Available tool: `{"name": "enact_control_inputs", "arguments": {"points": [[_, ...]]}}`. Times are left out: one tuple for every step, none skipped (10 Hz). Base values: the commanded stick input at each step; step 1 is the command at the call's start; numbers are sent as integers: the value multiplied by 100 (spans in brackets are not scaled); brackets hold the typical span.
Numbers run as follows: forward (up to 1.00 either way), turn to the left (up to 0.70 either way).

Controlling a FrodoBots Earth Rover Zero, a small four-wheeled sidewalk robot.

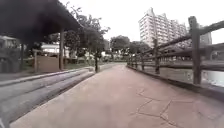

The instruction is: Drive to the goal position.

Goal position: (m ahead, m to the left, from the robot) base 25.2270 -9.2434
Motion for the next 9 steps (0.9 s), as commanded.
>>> {"name": "enact_control_inputs", "arguments": {"points": [[100,0],[100,0],[100,0],[100,0],[100,0],[100,0],[100,0],[100,0],[100,0]]}}
